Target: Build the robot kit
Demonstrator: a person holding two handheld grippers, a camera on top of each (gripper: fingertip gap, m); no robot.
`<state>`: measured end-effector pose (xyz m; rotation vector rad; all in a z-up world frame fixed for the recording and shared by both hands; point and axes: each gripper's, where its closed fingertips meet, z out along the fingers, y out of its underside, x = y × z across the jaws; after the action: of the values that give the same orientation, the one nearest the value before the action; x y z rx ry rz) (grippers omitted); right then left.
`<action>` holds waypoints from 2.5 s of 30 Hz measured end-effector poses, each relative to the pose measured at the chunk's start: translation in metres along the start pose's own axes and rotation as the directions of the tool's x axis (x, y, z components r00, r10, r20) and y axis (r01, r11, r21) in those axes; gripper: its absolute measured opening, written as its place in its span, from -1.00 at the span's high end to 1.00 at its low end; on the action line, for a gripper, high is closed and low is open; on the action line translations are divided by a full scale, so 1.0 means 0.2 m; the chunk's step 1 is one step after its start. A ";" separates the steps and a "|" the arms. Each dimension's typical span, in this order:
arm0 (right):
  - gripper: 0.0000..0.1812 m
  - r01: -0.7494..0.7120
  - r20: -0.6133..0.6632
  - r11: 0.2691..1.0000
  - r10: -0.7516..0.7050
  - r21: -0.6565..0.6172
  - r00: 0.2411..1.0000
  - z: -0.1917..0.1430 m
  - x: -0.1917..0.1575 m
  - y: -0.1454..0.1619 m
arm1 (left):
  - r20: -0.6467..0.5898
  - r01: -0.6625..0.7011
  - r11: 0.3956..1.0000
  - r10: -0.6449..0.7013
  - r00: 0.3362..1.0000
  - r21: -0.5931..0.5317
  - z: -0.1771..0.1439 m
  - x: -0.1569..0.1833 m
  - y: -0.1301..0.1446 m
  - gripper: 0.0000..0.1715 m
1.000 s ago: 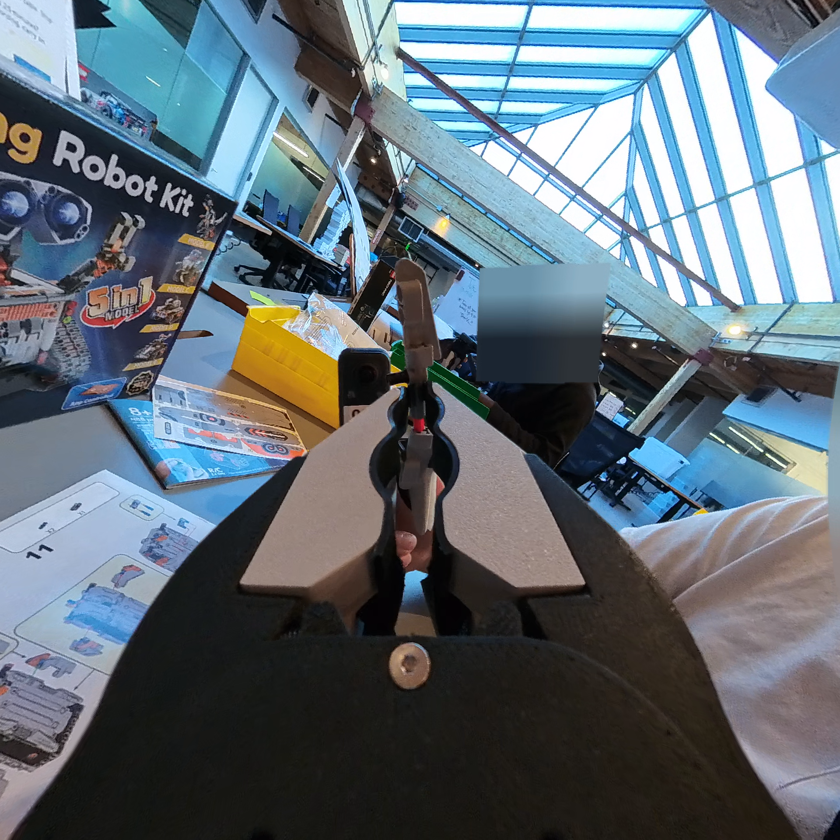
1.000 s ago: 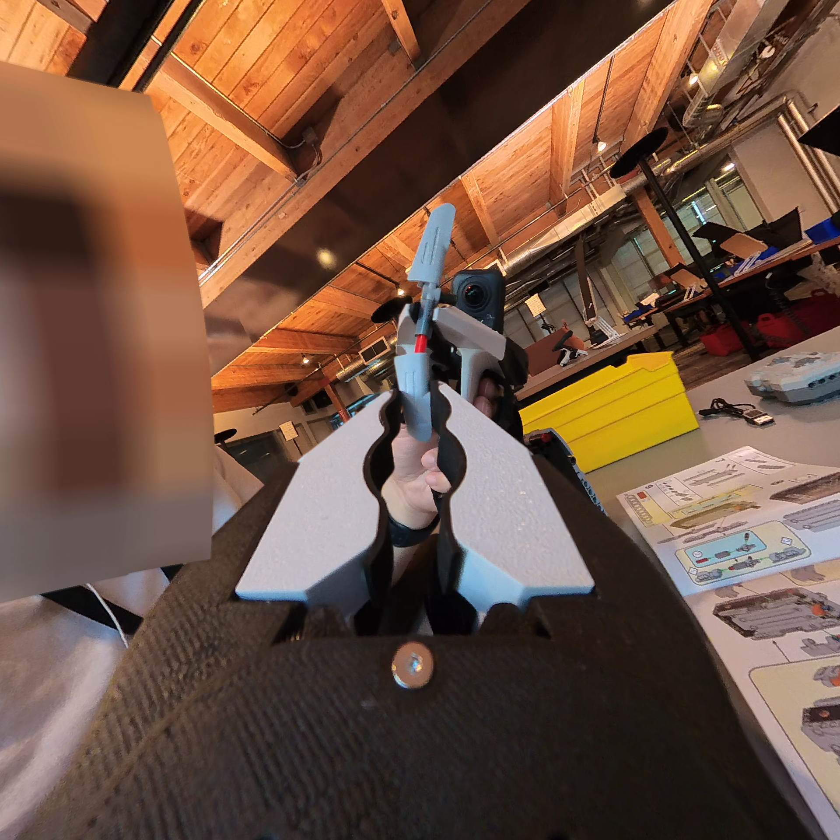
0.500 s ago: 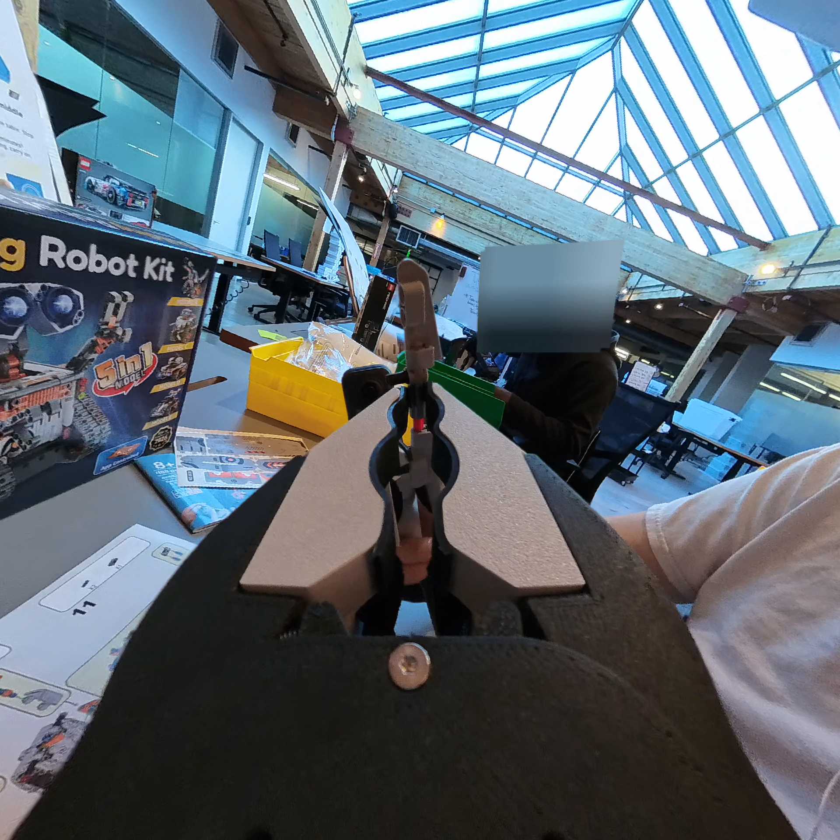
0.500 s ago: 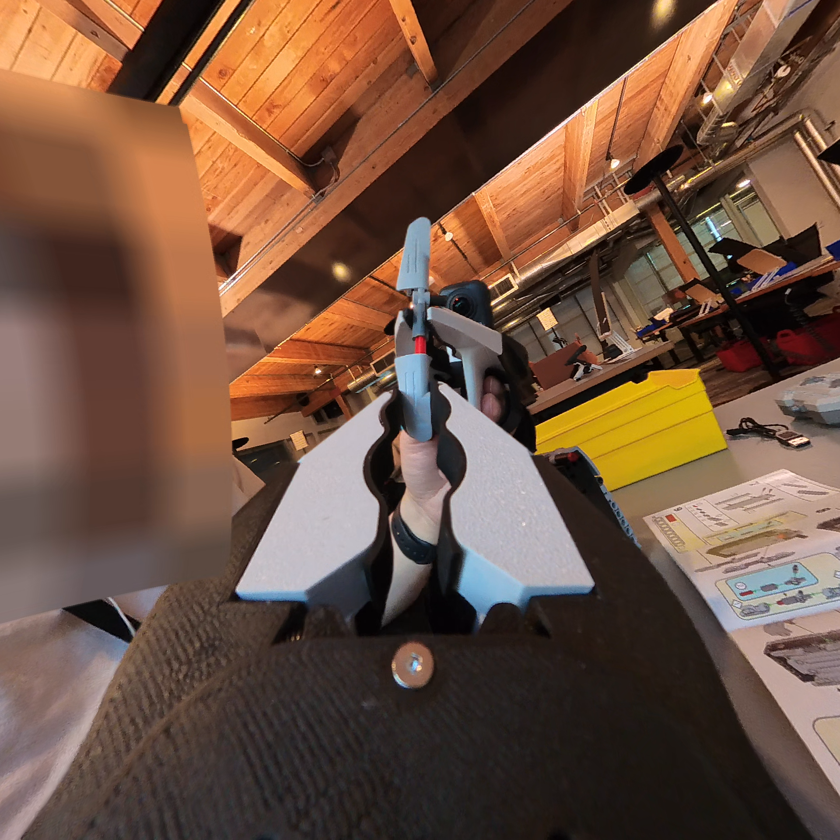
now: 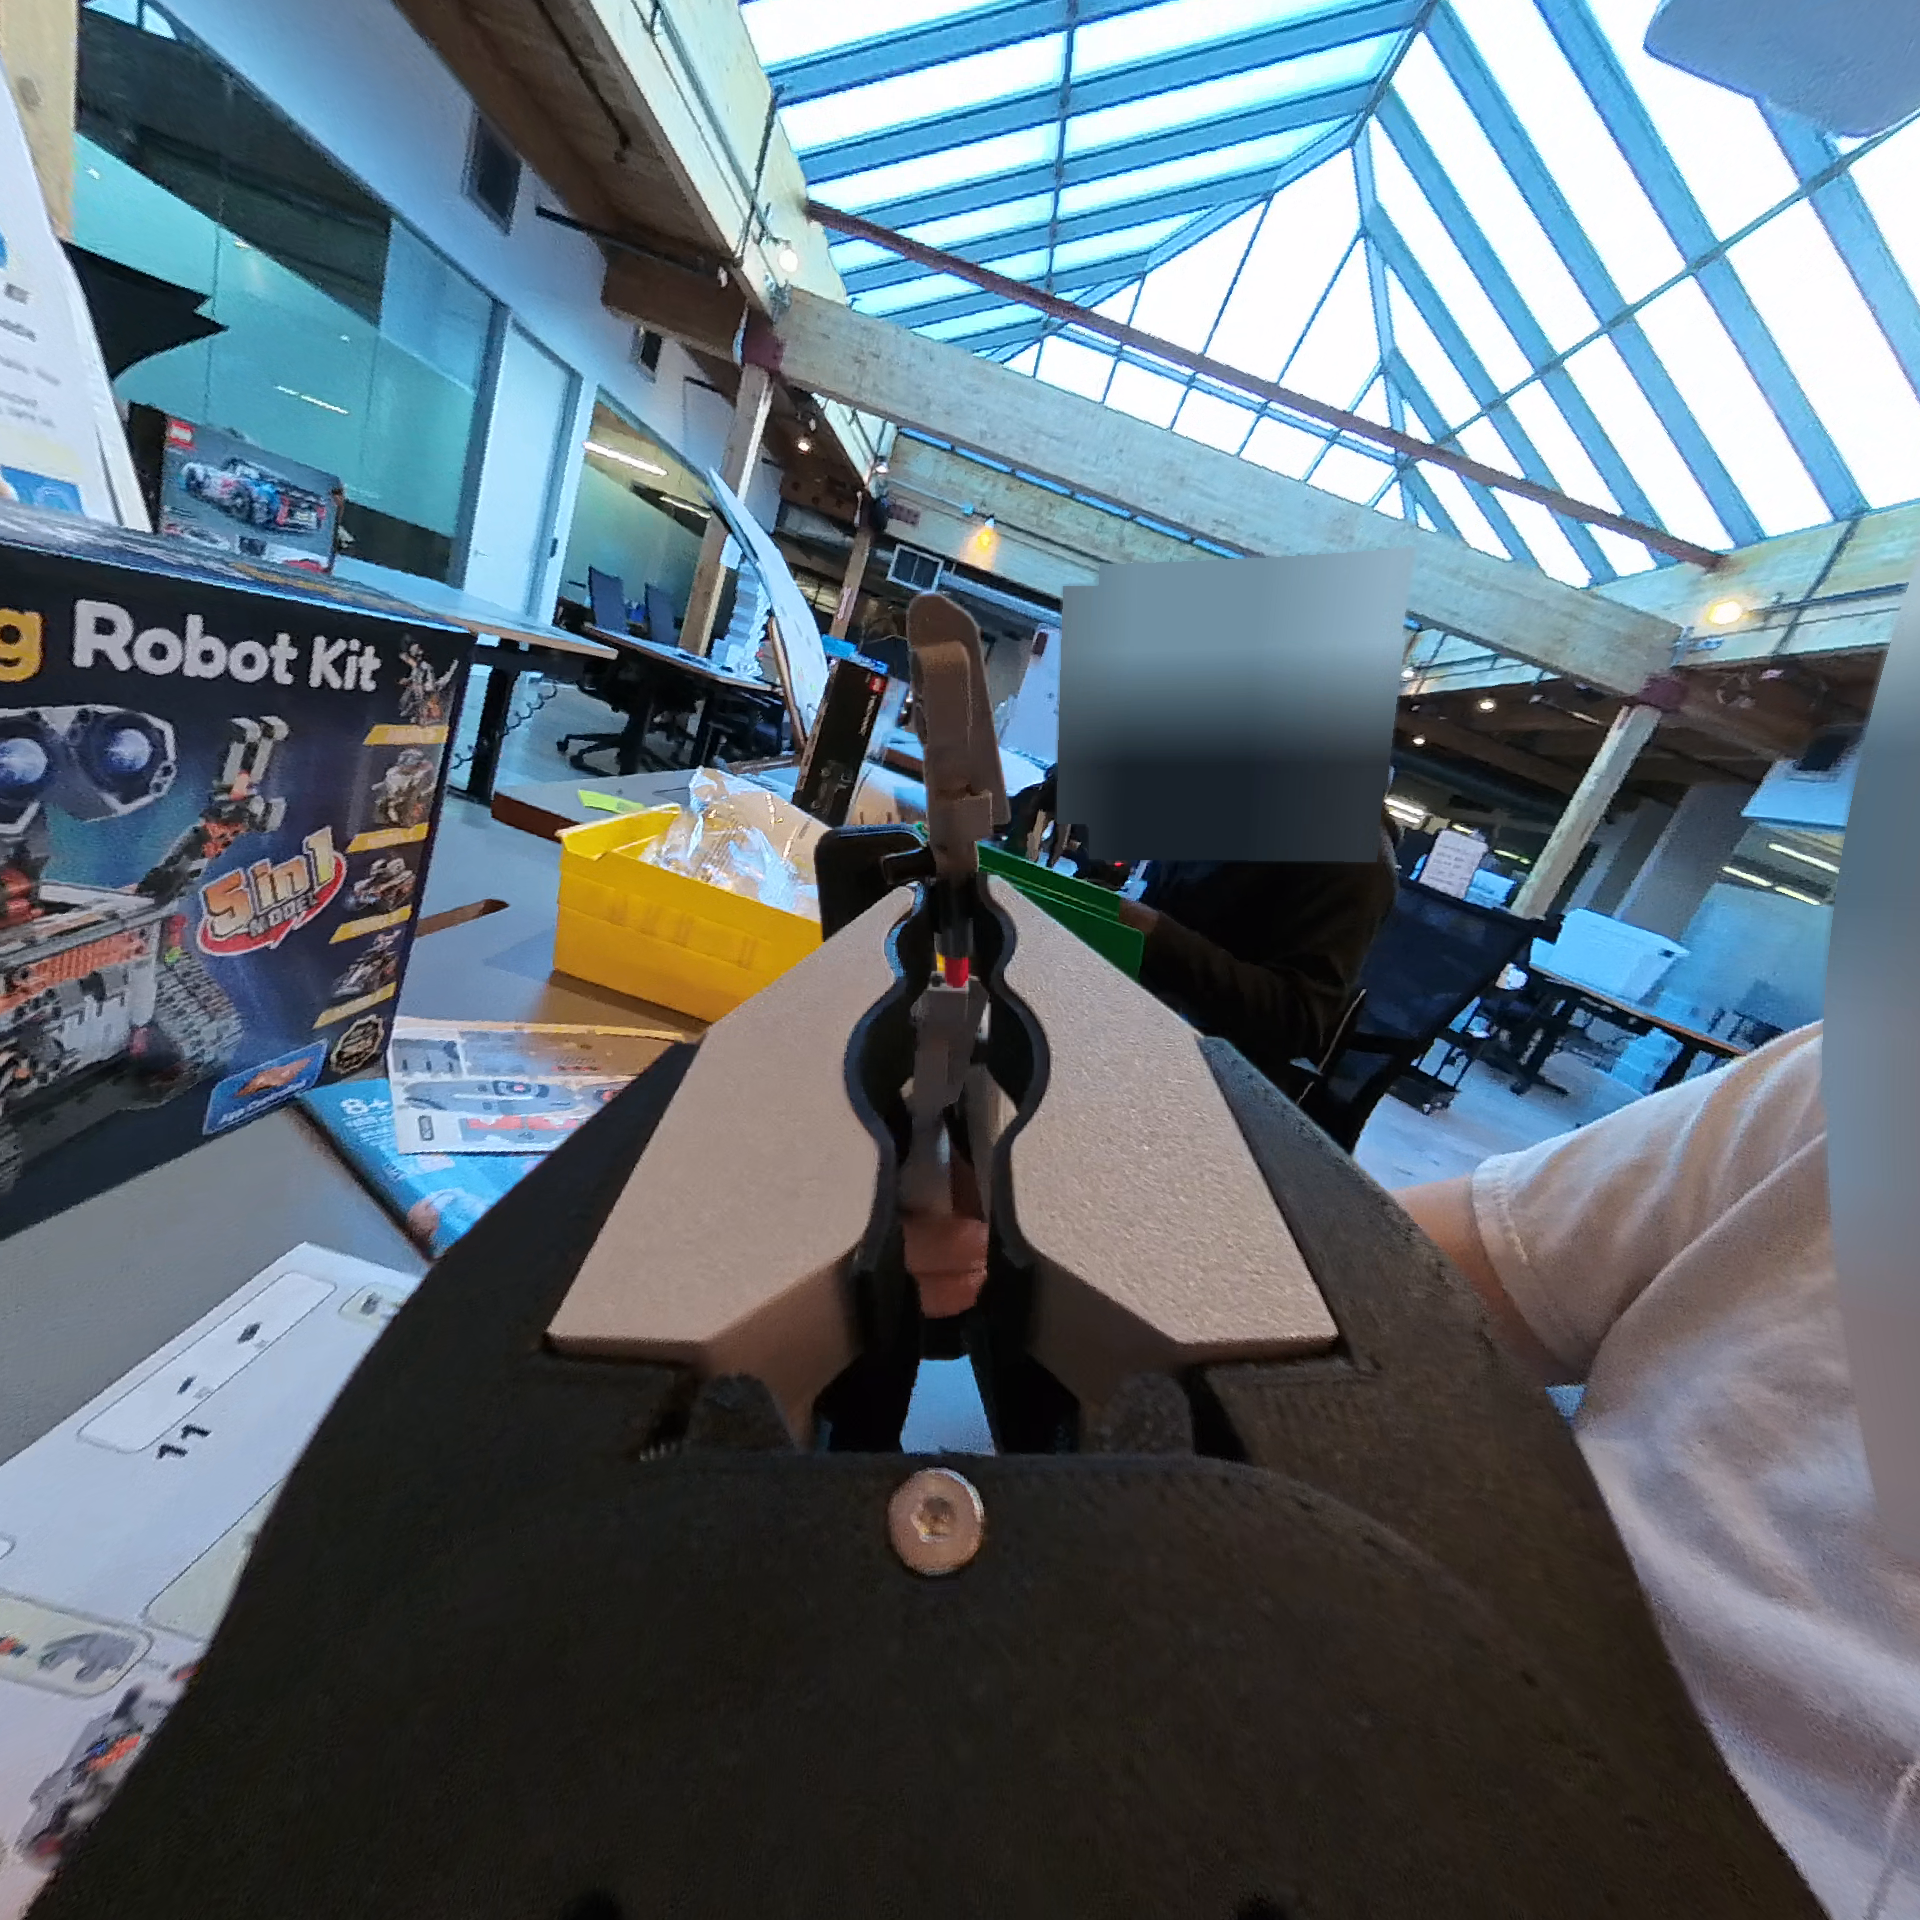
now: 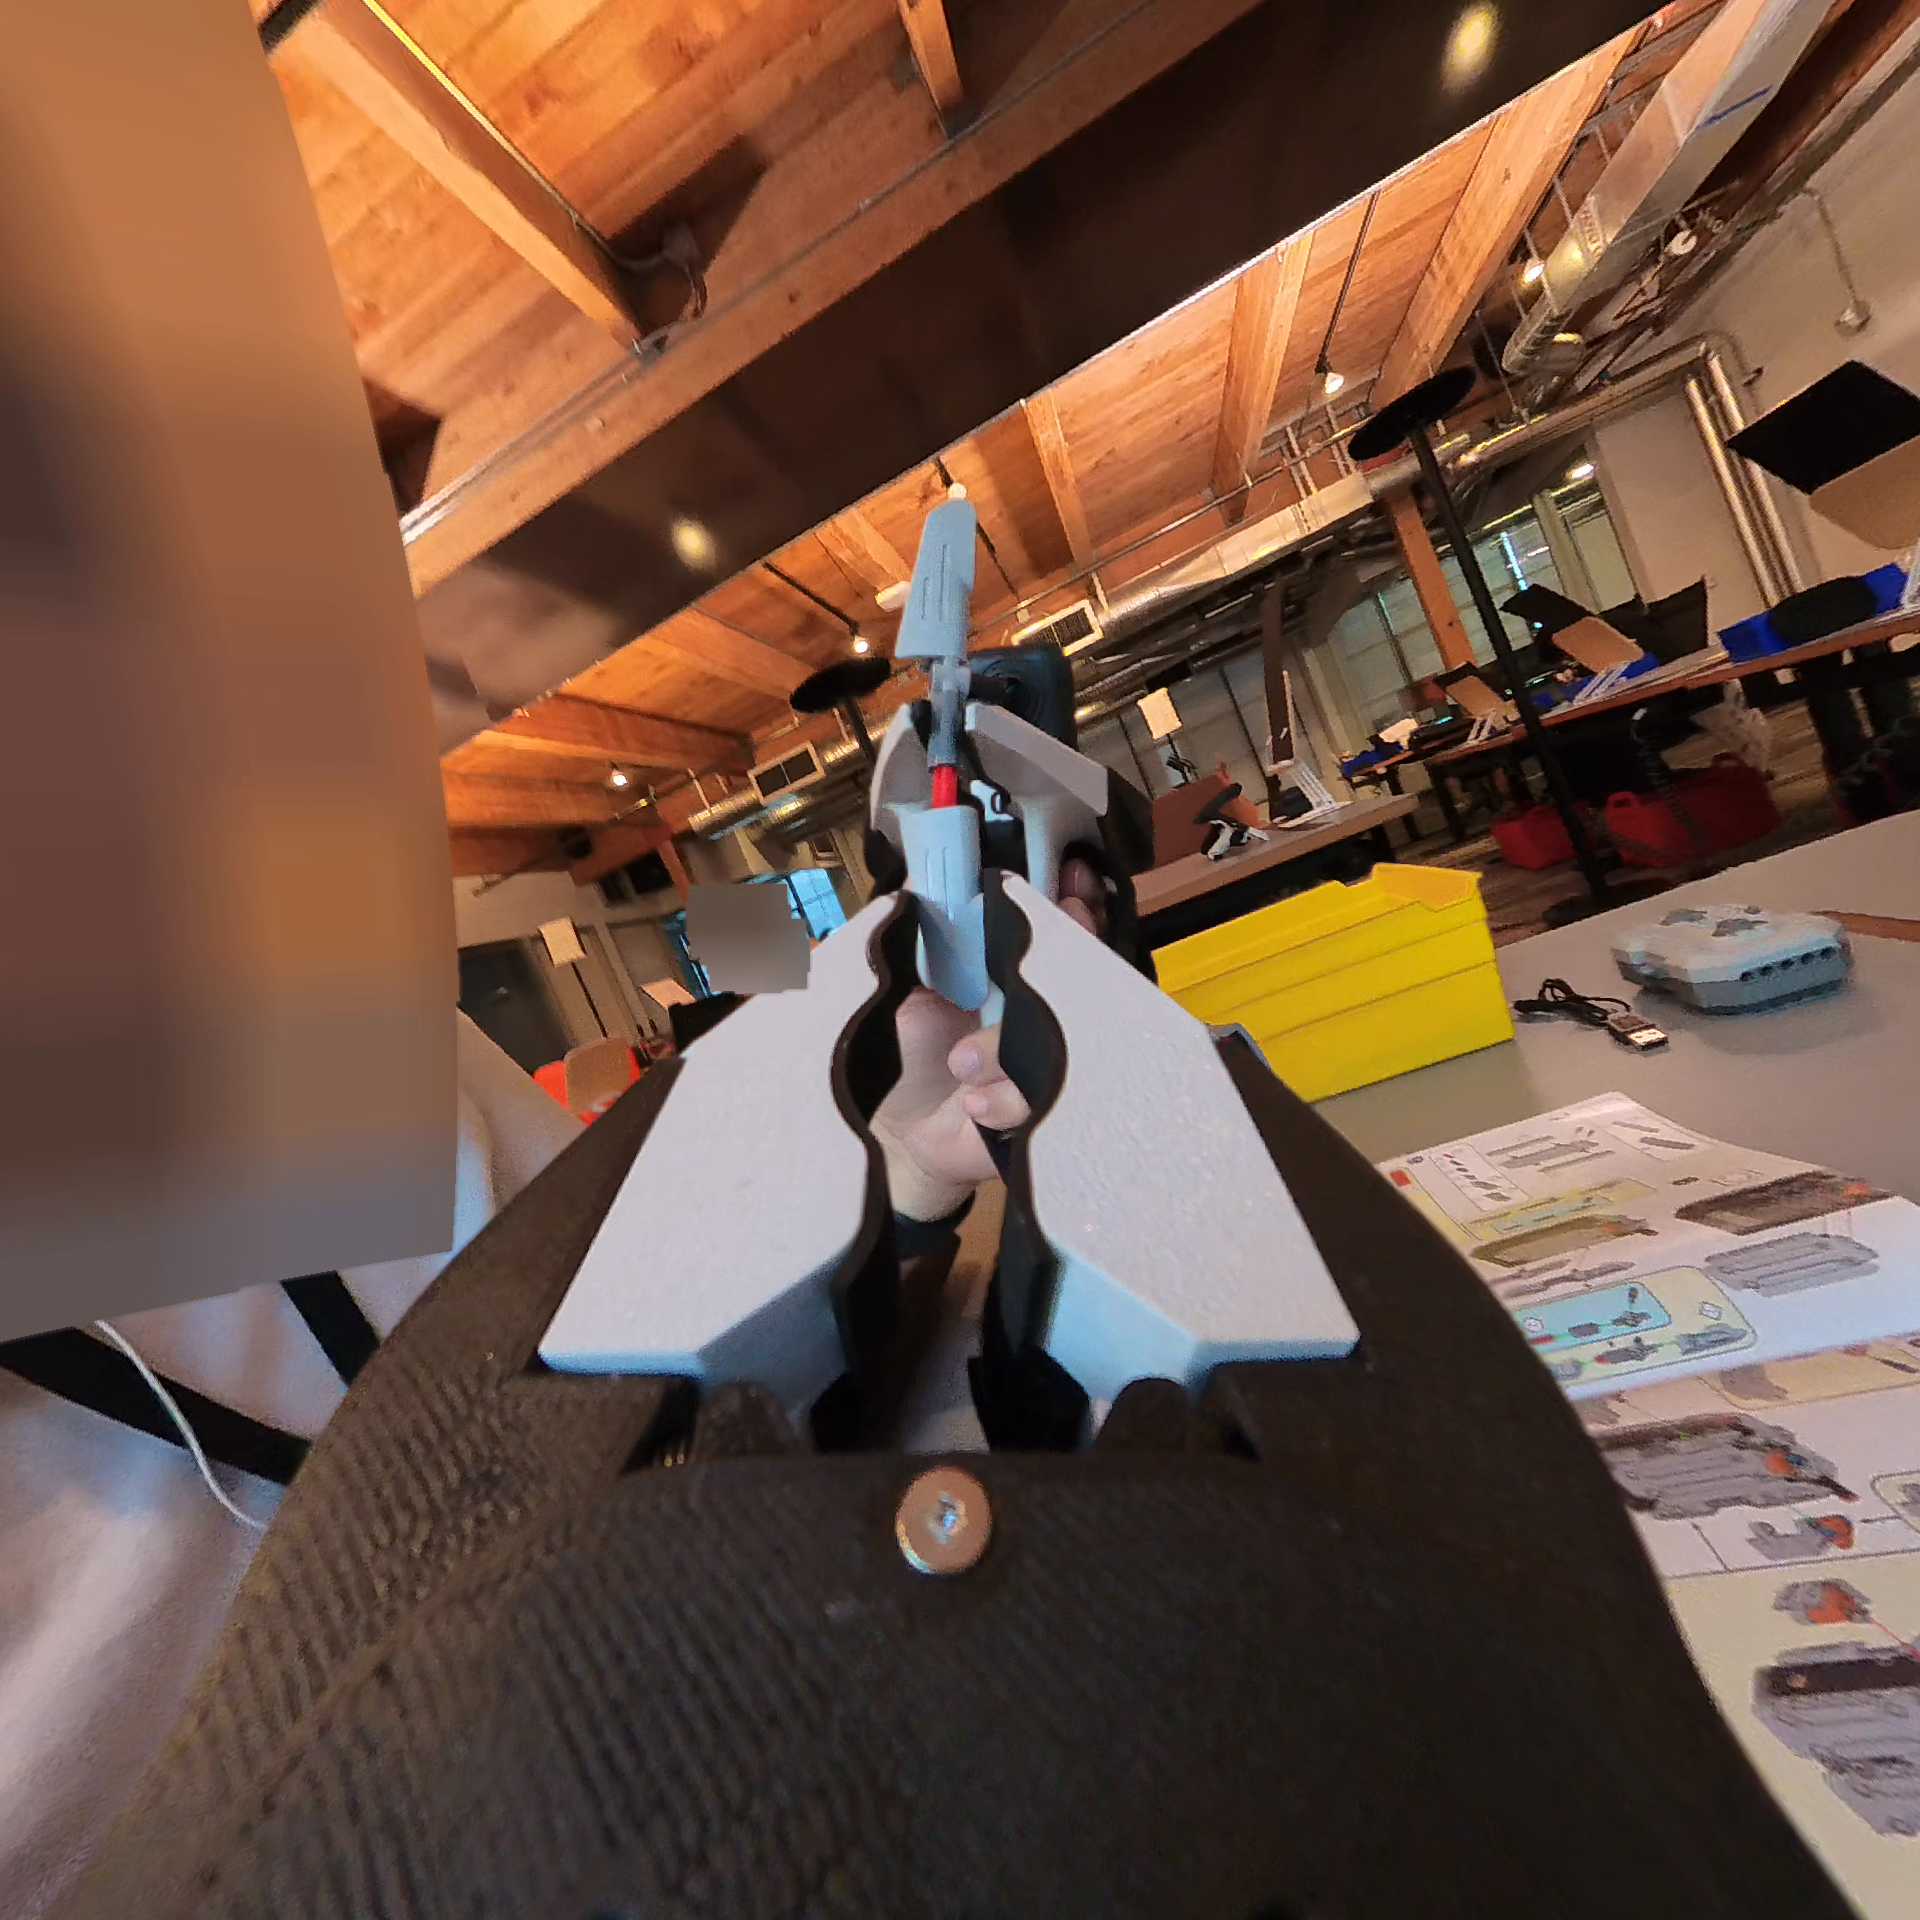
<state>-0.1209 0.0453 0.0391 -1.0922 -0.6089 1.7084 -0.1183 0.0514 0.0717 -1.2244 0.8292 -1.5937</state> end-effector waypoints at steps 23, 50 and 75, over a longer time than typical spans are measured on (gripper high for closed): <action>0.88 -0.013 0.040 1.000 0.014 -0.029 0.999 0.02 -0.04 0.02 | -0.059 0.042 0.999 -0.042 0.997 0.001 0.01 0.02 0.02 0.95; 0.88 0.012 0.027 1.000 -0.012 -0.019 1.000 0.01 -0.04 0.01 | -0.050 0.083 0.997 -0.083 0.995 -0.002 0.02 0.00 0.03 0.96; 0.88 -0.117 0.042 0.988 0.114 0.097 0.993 0.00 -0.02 -0.04 | 0.070 -0.021 0.995 0.014 0.997 0.099 0.05 -0.03 0.00 0.94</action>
<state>-0.1172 0.0450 0.0479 -1.0448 -0.4860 1.8421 -0.1081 0.0573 0.0730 -1.1913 0.7063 -1.5516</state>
